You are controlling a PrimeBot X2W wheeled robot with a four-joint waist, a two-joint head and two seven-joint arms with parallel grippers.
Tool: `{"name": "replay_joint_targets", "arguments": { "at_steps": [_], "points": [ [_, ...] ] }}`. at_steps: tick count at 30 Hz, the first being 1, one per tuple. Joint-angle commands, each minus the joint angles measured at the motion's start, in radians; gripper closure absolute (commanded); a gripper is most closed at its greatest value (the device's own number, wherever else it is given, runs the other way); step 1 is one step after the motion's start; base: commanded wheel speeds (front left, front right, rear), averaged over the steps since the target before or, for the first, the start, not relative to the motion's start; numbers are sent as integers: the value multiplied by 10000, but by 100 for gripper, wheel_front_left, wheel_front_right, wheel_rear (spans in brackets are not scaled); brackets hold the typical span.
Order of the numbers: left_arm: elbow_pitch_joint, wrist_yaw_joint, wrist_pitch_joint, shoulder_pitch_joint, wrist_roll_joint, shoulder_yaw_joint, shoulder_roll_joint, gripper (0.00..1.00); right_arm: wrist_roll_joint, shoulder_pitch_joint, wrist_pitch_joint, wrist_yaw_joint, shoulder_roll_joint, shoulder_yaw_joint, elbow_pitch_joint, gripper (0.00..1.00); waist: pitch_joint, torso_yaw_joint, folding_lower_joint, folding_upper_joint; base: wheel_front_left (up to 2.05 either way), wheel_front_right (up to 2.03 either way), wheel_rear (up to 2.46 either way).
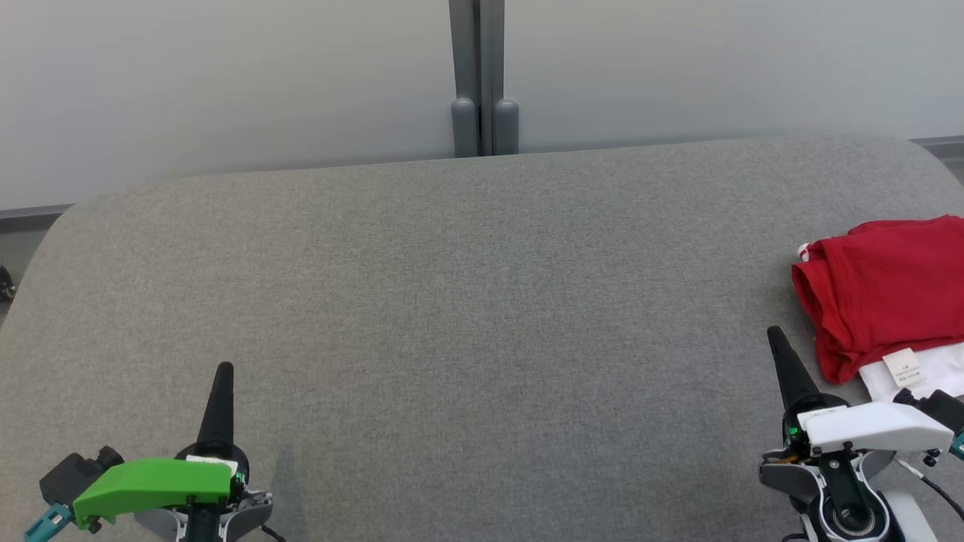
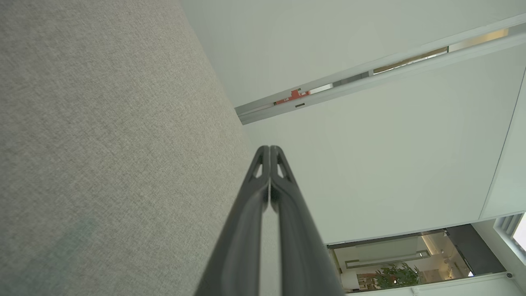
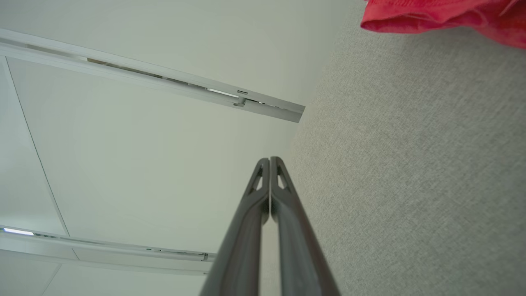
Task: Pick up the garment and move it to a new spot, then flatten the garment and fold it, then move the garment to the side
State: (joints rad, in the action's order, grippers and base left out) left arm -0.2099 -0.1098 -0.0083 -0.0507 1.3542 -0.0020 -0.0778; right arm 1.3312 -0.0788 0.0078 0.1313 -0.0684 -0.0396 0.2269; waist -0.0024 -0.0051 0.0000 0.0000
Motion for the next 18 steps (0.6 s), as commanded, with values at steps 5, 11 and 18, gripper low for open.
{"name": "replay_joint_targets", "arguments": {
  "at_steps": [5, 11, 18],
  "points": [
    [-27, -80, 179, -289, 543, 168, -66, 100, 554, -191, 166, -5, -21, -110, 7, 100, 7, 7, 0, 0, 0, 0, 0],
    [-78, -116, 312, -349, 969, 280, -57, 100, 996, -223, 295, -4, -13, -190, 36, 100, 15, 14, 0, 0, 0, 0, 0],
    [-139, -144, 472, -408, 1436, 413, -44, 100, 1483, -260, 453, -4, -3, -280, 70, 100, 23, 22, 0, 0, 0, 0, 0]
  ]
}}
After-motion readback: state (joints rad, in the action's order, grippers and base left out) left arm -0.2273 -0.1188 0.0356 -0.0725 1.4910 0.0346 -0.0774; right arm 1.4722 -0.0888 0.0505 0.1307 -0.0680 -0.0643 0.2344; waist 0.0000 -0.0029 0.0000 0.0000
